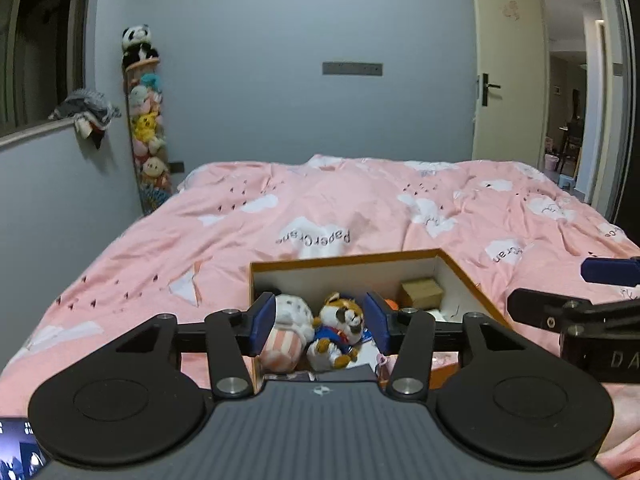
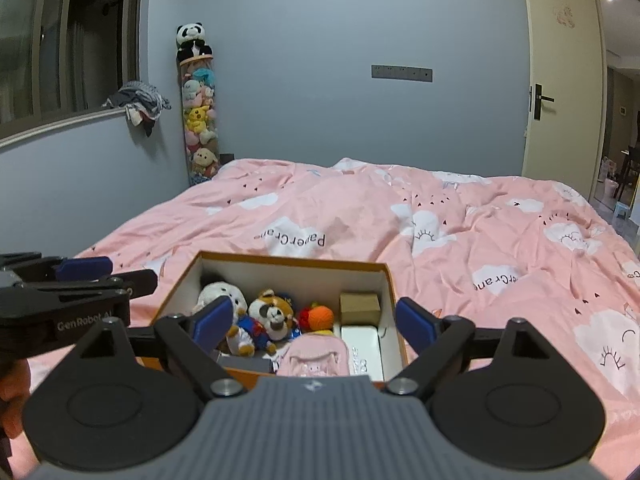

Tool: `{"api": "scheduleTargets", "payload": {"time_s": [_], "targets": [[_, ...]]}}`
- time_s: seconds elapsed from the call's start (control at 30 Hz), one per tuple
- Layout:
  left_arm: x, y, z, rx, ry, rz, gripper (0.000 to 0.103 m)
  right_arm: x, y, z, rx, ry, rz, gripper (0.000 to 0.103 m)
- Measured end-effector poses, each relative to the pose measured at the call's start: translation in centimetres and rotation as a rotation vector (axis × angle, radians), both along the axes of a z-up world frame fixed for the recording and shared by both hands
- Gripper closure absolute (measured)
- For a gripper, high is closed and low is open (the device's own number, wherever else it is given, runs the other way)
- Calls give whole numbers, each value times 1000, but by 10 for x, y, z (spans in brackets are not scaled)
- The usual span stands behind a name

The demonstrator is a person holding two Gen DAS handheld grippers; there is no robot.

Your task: Organize objects

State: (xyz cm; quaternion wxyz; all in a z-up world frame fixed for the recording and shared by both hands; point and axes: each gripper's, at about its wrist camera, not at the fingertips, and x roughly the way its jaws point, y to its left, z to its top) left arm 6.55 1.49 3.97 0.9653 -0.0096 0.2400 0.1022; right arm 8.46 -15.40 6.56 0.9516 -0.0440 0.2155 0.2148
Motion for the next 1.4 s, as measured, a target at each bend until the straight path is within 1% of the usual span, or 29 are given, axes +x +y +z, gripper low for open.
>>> {"api": "scheduleTargets", "payload": {"time_s": [0.1, 0.2, 0.33, 0.4, 0.57, 0.83, 1.4], "targets": [[5, 3, -11, -9, 30, 12, 43, 4, 3, -9, -14, 11, -5, 8], [11, 6, -25, -24, 80, 24, 43, 14, 6, -23, -20, 51, -7, 8], [18, 6, -46, -11, 153, 26, 43, 27, 10, -42, -32, 106, -7, 8], [22, 6, -53, -13, 176, 23, 43, 33, 13, -52, -46, 130, -12, 8], [27, 8, -66, -36, 217, 33, 43, 45, 15, -65, -54, 165, -18, 8], [30, 13, -71, -54, 227, 51, 43, 53, 17, -75, -58, 194, -18, 8], [30, 14, -67, -61, 232, 48, 43, 50, 18, -71, -55, 189, -4, 8]]}}
